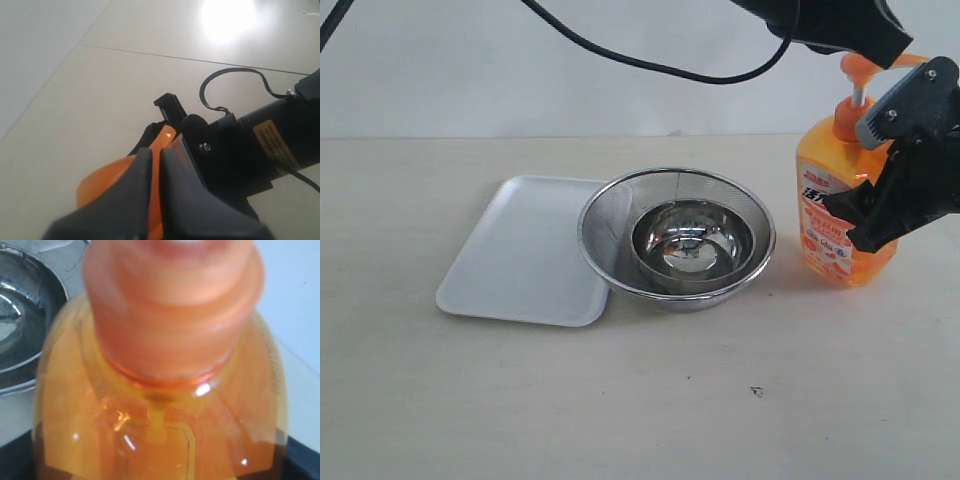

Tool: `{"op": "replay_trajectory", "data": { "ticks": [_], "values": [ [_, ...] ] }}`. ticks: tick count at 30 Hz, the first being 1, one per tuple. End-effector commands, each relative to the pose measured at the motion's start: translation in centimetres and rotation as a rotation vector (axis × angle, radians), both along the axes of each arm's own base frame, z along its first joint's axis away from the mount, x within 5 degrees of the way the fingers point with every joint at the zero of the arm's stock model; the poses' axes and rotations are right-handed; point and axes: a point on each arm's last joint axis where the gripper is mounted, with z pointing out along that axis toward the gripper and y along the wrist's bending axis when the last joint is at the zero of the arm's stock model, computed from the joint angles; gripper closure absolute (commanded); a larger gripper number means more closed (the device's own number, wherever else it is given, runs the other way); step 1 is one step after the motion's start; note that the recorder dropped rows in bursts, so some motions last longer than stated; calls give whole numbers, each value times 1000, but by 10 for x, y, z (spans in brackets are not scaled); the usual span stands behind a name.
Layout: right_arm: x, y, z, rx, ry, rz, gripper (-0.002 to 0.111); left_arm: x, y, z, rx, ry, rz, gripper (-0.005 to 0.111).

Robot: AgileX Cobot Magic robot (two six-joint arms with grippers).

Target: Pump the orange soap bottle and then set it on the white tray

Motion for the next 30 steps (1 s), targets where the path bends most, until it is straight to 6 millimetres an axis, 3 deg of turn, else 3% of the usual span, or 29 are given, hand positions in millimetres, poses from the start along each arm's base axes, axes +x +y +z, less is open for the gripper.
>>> {"op": "replay_trajectory", "data": {
  "ticks": [1, 12, 22, 30],
  "values": [
    [1, 1, 7, 16, -38, 10, 108, -1, 1, 1, 0, 10, 3, 102],
    [1, 1, 7, 16, -38, 10, 108, -8, -14, -13, 6, 45, -28, 102],
    [1, 4, 9, 38, -47, 35, 108, -2, -26, -31, -30, 69, 8, 102],
    [1, 4, 9, 42, -49, 40, 108, 7, -28, -27, -89, 7, 78, 102]
  ]
}}
